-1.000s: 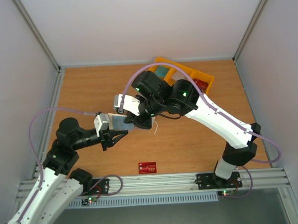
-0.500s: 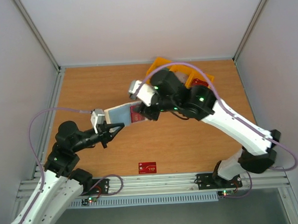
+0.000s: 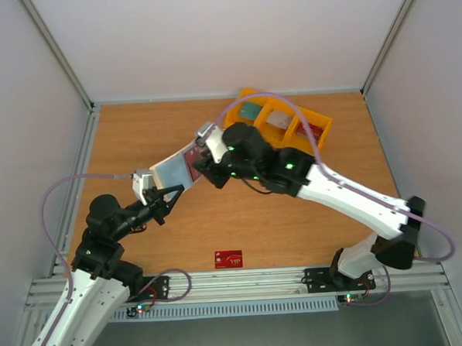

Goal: Take the credit cards out of the card holder

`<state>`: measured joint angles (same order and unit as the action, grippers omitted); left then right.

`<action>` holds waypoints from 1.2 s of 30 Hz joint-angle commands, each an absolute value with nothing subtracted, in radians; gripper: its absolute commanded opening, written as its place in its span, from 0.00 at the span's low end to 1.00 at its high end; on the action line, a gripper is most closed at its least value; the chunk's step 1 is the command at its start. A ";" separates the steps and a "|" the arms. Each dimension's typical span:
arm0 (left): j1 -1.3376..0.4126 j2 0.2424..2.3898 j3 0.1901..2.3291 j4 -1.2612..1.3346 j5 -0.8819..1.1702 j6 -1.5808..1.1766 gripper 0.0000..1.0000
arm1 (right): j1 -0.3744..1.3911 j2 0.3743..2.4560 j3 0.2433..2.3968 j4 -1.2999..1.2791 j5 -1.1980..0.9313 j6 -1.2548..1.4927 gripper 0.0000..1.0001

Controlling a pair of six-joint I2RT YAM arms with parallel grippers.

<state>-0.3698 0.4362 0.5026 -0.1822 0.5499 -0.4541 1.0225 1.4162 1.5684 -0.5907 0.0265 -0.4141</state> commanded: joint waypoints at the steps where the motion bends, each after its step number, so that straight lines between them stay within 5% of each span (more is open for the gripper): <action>1: -0.357 0.418 0.484 -0.045 0.553 -0.487 0.00 | 1.031 1.496 1.569 -0.530 -0.020 -0.258 0.38; 16: -0.358 0.454 0.462 0.112 0.686 -0.523 0.00 | 1.054 1.590 1.585 -0.563 0.189 -0.230 0.42; 21: -0.357 0.463 0.462 0.108 0.691 -0.523 0.00 | 1.076 1.617 1.612 -0.579 0.240 -0.240 0.52; 23: -0.357 0.458 0.471 0.091 0.702 -0.512 0.00 | 1.020 1.581 1.578 -0.560 0.102 -0.252 0.58; 25: -0.357 0.452 0.481 0.063 0.720 -0.472 0.00 | 0.908 1.508 1.495 -0.480 -0.251 -0.256 0.70; 28: -0.357 0.453 0.504 0.036 0.786 -0.388 0.00 | 0.758 1.423 1.432 -0.431 -0.754 -0.278 0.96; 36: -0.363 0.487 0.574 -0.069 1.099 -0.223 0.00 | 0.630 1.295 1.495 -0.757 -1.012 -0.649 0.98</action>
<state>-0.3557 0.4767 0.5102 -0.0345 0.9089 -0.3374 0.6609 1.3720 1.4555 -0.6247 -0.7860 -0.4450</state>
